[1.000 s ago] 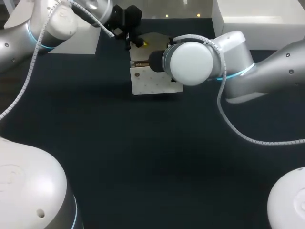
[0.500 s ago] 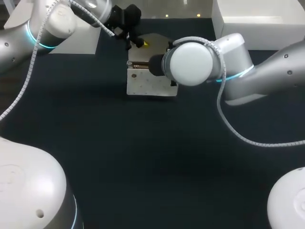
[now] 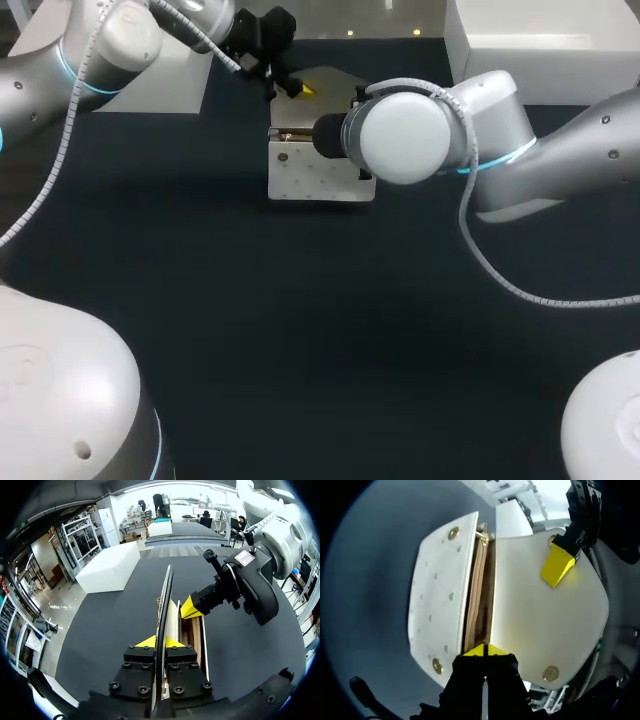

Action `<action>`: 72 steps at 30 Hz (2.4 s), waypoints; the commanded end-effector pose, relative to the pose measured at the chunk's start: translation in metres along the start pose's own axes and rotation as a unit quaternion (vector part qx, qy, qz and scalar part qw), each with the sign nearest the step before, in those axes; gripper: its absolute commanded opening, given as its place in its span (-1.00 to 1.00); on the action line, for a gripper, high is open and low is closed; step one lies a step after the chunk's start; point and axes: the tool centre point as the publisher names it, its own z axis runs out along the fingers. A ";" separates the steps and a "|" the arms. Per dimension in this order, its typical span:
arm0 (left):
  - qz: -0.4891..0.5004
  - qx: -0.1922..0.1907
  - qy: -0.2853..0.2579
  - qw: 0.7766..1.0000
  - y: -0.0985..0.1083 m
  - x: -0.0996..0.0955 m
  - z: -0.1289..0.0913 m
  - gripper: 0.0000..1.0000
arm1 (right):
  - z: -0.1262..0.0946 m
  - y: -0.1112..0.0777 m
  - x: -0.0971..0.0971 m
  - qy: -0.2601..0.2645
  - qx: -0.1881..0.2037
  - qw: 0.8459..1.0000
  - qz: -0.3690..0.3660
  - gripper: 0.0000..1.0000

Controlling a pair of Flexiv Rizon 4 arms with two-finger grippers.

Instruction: Pick up the bag, open it, inspect its contents, close it, and place it on the opposite side

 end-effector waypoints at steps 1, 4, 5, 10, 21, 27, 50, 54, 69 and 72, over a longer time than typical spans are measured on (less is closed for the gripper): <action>-0.003 0.005 -0.001 1.000 0.000 0.002 0.000 -1.00 | 0.004 0.003 0.005 0.001 -0.001 1.000 -0.001 -1.00; -0.009 0.008 -0.002 1.000 0.001 0.004 0.000 -1.00 | 0.004 0.004 0.006 0.004 -0.002 1.000 0.000 -1.00; -0.013 0.010 -0.003 1.000 0.001 0.005 0.000 -1.00 | 0.004 0.005 0.007 0.004 -0.002 1.000 -0.001 -1.00; -0.034 0.025 -0.008 0.999 0.004 0.008 0.001 -1.00 | 0.003 0.007 0.009 0.007 -0.003 1.000 -0.004 -1.00; -0.078 0.046 -0.003 0.996 0.012 0.008 0.003 -1.00 | 0.002 0.007 0.017 0.016 0.003 1.000 -0.010 -1.00; -0.088 0.059 0.008 0.994 0.014 0.008 0.002 -1.00 | 0.004 0.009 0.026 0.027 0.001 1.000 -0.014 -1.00; -0.090 0.093 0.113 0.985 0.015 0.004 0.016 -1.00 | 0.022 0.005 0.036 0.063 -0.006 0.998 0.011 -1.00; -0.092 0.100 0.130 0.982 0.016 0.003 0.017 -1.00 | 0.024 0.005 0.038 0.068 -0.008 0.998 0.013 -0.09; -0.089 0.100 0.151 0.979 0.015 0.002 0.025 -1.00 | 0.034 0.002 0.046 0.097 -0.013 0.995 0.015 1.00; -0.087 0.099 0.153 0.979 0.015 0.002 0.026 -1.00 | 0.035 0.001 0.047 0.102 -0.015 0.995 0.014 1.00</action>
